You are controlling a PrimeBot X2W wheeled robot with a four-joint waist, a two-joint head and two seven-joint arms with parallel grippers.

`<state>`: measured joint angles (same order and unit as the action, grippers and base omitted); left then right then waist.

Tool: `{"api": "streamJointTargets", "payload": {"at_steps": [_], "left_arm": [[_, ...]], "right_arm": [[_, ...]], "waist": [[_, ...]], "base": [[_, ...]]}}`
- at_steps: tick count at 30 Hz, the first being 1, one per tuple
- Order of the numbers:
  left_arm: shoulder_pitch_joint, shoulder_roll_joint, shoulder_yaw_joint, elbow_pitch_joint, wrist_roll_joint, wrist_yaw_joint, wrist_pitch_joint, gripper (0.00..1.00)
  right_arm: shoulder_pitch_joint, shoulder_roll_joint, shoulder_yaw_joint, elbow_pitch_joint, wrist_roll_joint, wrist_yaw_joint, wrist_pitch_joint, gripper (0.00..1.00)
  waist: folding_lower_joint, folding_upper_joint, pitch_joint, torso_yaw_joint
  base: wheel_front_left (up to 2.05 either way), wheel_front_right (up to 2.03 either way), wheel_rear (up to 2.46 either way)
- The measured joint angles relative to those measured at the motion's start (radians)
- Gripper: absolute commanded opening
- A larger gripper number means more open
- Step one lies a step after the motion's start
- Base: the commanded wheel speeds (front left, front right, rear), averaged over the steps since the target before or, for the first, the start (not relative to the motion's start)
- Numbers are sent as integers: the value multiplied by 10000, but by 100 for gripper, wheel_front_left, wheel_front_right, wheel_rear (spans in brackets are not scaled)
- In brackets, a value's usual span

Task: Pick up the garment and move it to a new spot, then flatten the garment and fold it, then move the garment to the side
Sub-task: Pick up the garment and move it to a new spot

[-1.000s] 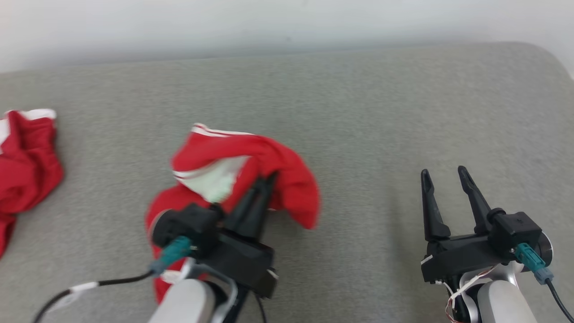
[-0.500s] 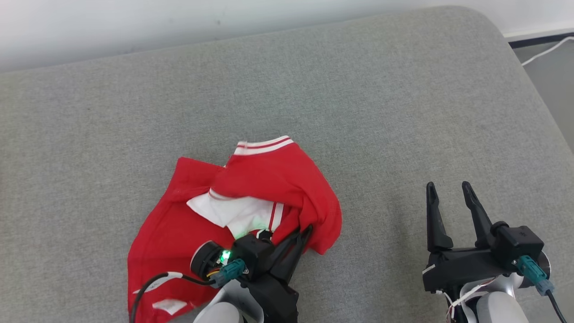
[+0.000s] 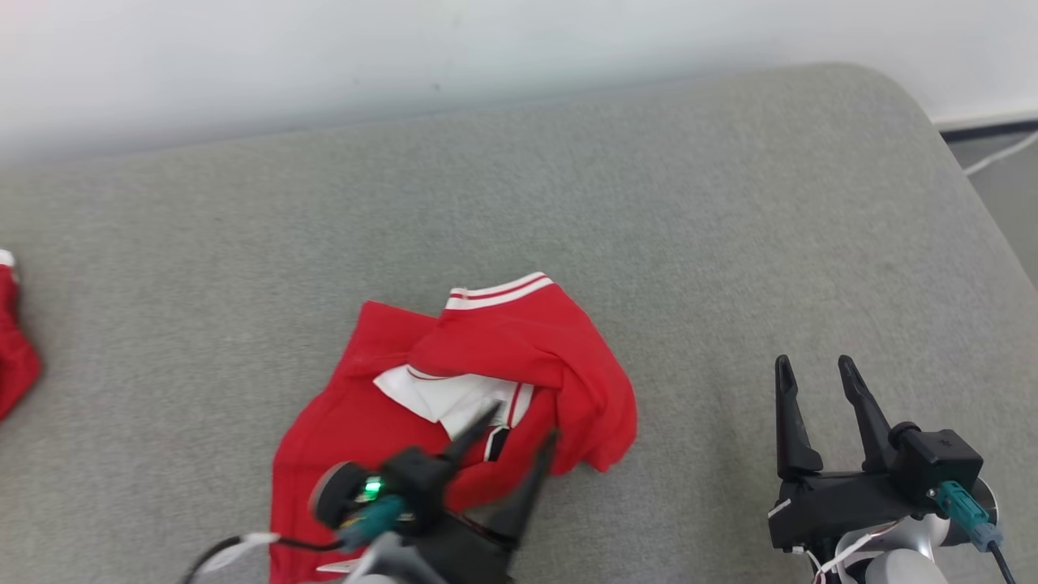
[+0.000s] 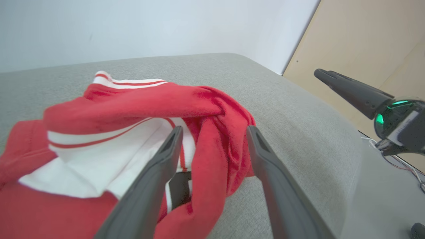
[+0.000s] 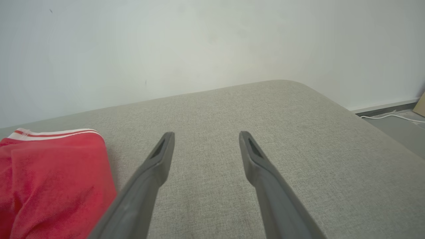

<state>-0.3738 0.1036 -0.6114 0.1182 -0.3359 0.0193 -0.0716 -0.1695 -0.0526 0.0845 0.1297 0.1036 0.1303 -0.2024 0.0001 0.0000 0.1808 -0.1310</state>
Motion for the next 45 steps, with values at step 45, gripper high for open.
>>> {"api": "streamJointTargets", "payload": {"at_steps": [45], "left_arm": [[2528, 2445, 3118, -1772, -257, 2700, -489, 100]], "right_arm": [[393, -1214, 2512, -1214, 40, 0, 2646, 100]], "waist": [[0, 0, -1527, 1686]], "base": [[0, 0, 0]]}}
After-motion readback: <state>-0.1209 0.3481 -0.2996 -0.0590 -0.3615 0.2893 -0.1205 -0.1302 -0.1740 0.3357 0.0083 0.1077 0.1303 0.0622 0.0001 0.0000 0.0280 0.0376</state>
